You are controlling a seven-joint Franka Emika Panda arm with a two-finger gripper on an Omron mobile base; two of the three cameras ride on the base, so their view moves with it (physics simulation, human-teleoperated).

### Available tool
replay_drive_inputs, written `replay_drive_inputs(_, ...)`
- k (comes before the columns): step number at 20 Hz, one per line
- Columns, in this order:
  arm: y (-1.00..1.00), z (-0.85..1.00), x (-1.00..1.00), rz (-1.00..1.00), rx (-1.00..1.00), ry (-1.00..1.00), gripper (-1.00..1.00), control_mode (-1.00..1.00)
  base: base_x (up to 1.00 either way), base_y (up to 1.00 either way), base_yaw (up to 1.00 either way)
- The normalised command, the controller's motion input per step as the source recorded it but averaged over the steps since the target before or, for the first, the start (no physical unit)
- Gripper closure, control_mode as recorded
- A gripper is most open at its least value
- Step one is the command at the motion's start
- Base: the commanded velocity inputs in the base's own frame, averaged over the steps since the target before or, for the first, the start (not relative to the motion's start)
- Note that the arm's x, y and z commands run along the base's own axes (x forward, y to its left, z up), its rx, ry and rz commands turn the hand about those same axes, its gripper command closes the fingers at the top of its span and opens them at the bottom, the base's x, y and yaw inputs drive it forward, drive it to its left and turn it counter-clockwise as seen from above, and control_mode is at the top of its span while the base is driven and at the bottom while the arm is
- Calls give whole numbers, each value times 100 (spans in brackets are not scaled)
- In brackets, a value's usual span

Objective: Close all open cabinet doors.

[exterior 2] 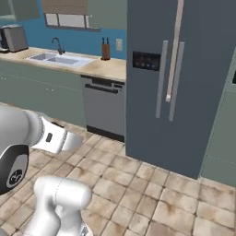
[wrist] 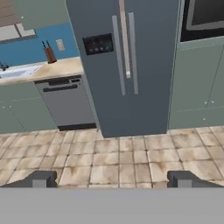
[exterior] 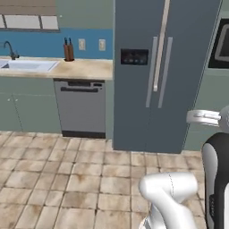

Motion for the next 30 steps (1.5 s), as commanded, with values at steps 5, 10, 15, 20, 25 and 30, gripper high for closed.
replay_drive_inputs(5, 0, 0, 0, 0, 0, 0, -100, 100, 100, 28, -20)
replay_drive_inputs(10, 0, 0, 0, 0, 0, 0, -100, 100, 100, 95, -16)
replay_drive_inputs(15, 0, 0, 0, 0, 0, 0, -100, 100, 59, 100, -6)
replay_drive_inputs(20, 0, 0, 0, 0, 0, 0, -100, 100, 60, 100, -2)
replay_drive_inputs(25, 0, 0, 0, 0, 0, 0, -100, 100, 75, 100, -2)
replay_drive_inputs(30, 0, 0, 0, 0, 0, 0, -100, 100, 89, 100, -4)
